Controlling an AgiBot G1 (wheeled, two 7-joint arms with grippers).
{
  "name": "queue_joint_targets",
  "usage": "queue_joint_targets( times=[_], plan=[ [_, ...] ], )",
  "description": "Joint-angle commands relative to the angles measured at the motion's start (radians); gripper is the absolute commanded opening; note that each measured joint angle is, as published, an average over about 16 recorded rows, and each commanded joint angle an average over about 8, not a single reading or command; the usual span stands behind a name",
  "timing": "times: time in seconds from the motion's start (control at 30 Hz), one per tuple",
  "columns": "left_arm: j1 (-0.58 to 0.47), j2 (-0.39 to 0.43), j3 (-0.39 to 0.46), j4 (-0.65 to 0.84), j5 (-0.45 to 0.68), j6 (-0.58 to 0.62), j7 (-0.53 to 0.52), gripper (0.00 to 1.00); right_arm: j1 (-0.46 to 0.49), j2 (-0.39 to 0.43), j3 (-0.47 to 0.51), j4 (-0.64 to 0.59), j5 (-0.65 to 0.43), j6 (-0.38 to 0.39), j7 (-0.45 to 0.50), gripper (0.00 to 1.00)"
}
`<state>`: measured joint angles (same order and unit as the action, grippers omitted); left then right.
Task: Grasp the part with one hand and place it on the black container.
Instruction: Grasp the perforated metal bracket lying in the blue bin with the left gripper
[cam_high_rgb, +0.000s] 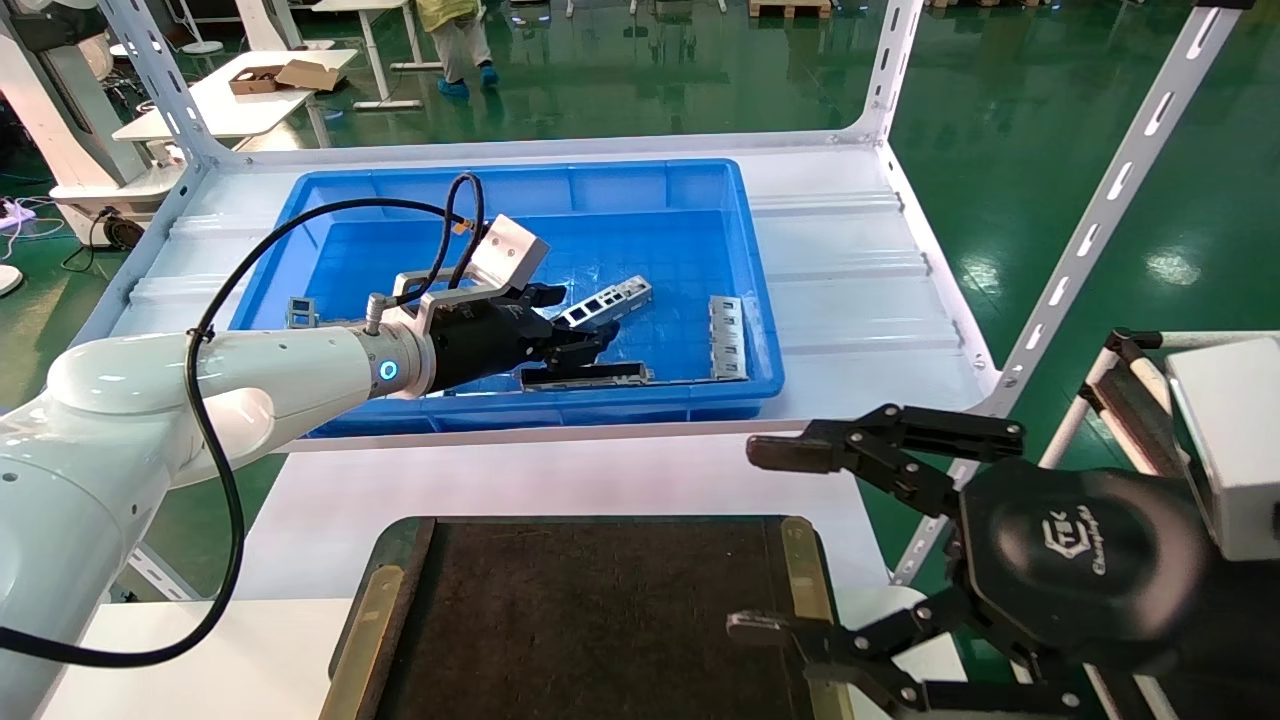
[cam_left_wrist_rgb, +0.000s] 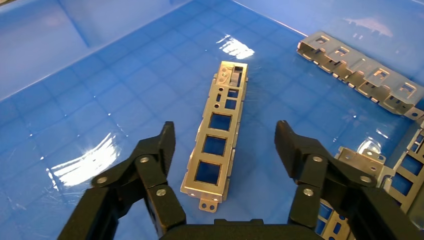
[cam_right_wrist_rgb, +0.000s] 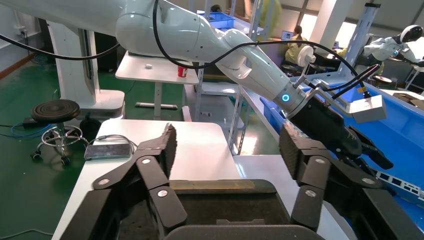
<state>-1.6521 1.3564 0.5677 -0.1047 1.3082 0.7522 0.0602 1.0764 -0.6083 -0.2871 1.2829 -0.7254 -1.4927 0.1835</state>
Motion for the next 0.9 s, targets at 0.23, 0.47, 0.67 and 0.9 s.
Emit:
queue_joint_targets(
  times=[0.23, 0.47, 0.67, 0.9],
  plan=[
    [0.005, 0.000, 0.015, -0.009, -0.009, -0.014, -0.021, 0.00, 0.000, 0.000, -0.001, 0.000, 0.000, 0.000, 0.000, 0.00],
    [0.008, -0.001, 0.026, -0.011, -0.019, -0.024, -0.035, 0.00, 0.000, 0.000, -0.001, 0.000, 0.001, 0.000, 0.000, 0.00],
    [0.012, -0.002, 0.033, -0.014, -0.030, -0.030, -0.042, 0.00, 0.000, 0.001, -0.001, 0.000, 0.001, 0.001, -0.001, 0.00],
    [0.017, -0.004, 0.040, -0.012, -0.043, -0.035, -0.041, 0.00, 0.000, 0.001, -0.002, 0.000, 0.001, 0.001, -0.001, 0.00]
  ],
)
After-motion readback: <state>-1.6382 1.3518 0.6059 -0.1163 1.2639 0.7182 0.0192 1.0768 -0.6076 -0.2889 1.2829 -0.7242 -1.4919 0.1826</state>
